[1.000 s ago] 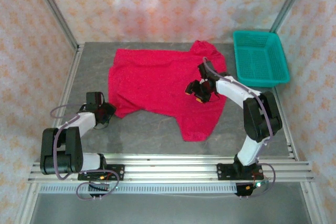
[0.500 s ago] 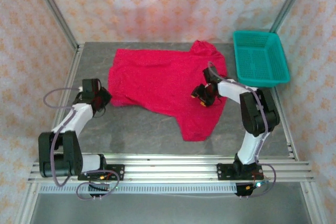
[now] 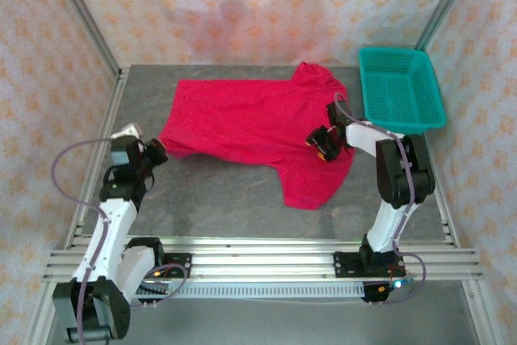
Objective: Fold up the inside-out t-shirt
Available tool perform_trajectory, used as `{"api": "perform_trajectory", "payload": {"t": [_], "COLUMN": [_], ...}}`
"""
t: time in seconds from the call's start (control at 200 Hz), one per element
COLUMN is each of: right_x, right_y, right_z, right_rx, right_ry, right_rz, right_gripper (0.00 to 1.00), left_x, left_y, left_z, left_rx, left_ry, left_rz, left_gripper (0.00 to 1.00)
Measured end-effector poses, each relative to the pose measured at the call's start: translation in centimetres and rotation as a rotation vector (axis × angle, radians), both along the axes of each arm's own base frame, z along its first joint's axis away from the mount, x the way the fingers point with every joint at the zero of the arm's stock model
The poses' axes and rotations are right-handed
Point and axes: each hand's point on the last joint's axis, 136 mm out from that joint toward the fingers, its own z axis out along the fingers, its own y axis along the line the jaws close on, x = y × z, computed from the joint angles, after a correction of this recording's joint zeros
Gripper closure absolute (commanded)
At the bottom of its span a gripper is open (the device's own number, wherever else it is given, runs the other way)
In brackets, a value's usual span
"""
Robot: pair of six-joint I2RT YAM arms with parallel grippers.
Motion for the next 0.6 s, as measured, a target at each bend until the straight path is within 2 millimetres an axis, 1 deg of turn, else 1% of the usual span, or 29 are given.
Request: {"api": "perform_trajectory", "payload": {"t": [0.045, 0.065, 0.095, 0.12, 0.16, 0.21, 0.24, 0.255, 0.275, 0.32, 0.38, 0.45, 0.515, 0.545, 0.6], "right_x": [0.0, 0.0, 0.1, 0.1, 0.1, 0.1, 0.0, 0.0, 0.0, -0.2, -0.5, -1.3, -1.8, -2.0, -2.2], "right_y": [0.0, 0.0, -0.1, -0.2, -0.4, -0.7, -0.8, -0.8, -0.9, -1.1, -1.4, -1.7, -1.6, -1.2, 0.1], "right_z": [0.0, 0.1, 0.1, 0.1, 0.2, 0.2, 0.2, 0.2, 0.2, 0.3, 0.4, 0.6, 1.2, 1.8, 3.1], "right_rx": [0.000, -0.001, -0.006, -0.011, -0.022, -0.039, -0.046, -0.049, -0.053, -0.064, -0.083, -0.110, -0.133, -0.142, -0.145], "right_ry": [0.001, 0.001, 0.000, 0.000, 0.003, 0.005, 0.008, 0.010, 0.013, 0.018, 0.030, 0.051, 0.062, 0.057, 0.030], "right_rz": [-0.001, -0.001, -0.001, -0.002, -0.005, -0.008, -0.010, -0.011, -0.012, -0.012, -0.012, -0.003, 0.016, 0.031, 0.072], "right_gripper": [0.44, 0.44, 0.44, 0.44, 0.44, 0.43, 0.43, 0.43, 0.43, 0.42, 0.41, 0.39, 0.38, 0.38, 0.38], "left_x": [-0.8, -1.2, -1.8, -2.2, -3.0, -3.7, -4.1, -4.3, -4.5, -4.9, -5.6, -5.5, -4.5, -3.7, -2.0], "left_y": [-0.4, -0.6, -0.9, -1.0, -1.2, -1.4, -1.4, -1.4, -1.3, -1.1, -0.4, 0.0, 0.1, 0.0, -0.8], "left_z": [-1.5, -2.1, -3.1, -3.8, -4.7, -5.5, -5.8, -5.9, -6.0, -6.1, -6.1, -5.1, -3.5, -2.8, -1.7], "left_rx": [-0.023, -0.038, -0.059, -0.072, -0.092, -0.123, -0.130, -0.125, -0.132, -0.127, -0.109, -0.094, -0.097, -0.101, -0.110], "left_ry": [0.026, 0.038, 0.062, 0.081, 0.109, 0.138, 0.151, 0.159, 0.165, 0.176, 0.200, 0.201, 0.176, 0.166, 0.150], "left_rz": [-0.010, -0.010, -0.010, -0.007, -0.003, 0.015, 0.021, 0.019, 0.033, 0.051, 0.088, 0.113, 0.112, 0.105, 0.078], "left_gripper": [1.00, 0.97, 0.90, 0.81, 0.73, 0.61, 0.52, 0.45, 0.40, 0.37, 0.38, 0.39, 0.40, 0.40, 0.43]}}
